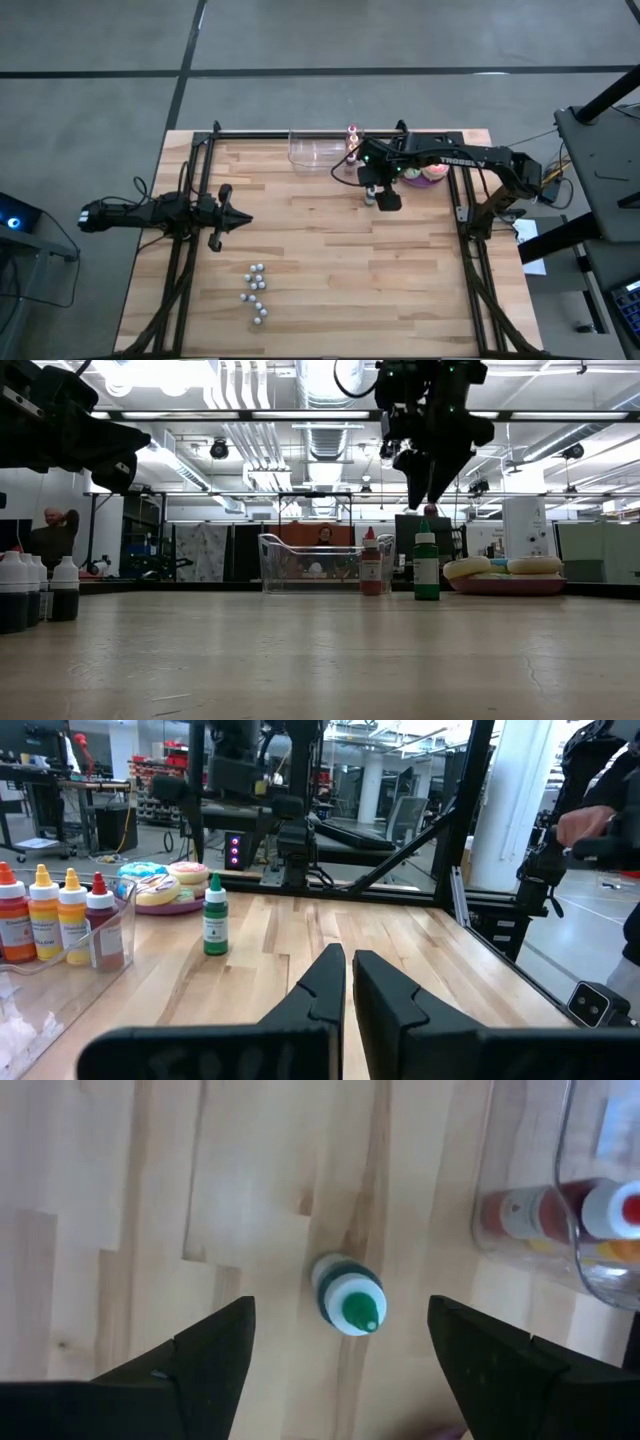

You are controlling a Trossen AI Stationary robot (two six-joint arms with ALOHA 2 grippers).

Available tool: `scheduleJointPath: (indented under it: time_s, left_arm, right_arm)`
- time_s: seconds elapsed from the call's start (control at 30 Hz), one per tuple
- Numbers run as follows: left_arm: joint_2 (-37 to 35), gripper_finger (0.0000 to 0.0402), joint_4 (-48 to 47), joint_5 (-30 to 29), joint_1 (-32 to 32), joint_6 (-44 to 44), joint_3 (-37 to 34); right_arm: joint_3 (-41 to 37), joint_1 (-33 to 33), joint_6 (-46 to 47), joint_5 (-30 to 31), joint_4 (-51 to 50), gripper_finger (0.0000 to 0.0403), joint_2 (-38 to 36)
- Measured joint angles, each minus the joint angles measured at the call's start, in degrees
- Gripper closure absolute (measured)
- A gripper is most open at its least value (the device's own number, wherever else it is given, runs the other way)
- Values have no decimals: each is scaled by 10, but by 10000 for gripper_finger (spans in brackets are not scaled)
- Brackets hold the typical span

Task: Pick & Place food coloring
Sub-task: Put the large green food coloring bottle into the transparent bin

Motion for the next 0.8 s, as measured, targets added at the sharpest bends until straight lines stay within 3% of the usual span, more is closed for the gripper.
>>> scheduleJointPath:
  time_s: [0.8]
  left_arm:
    - [0, 402, 0, 0, 0, 0, 0]
  right_arm:
    - [-82, -22, -4, 0, 78, 129, 5]
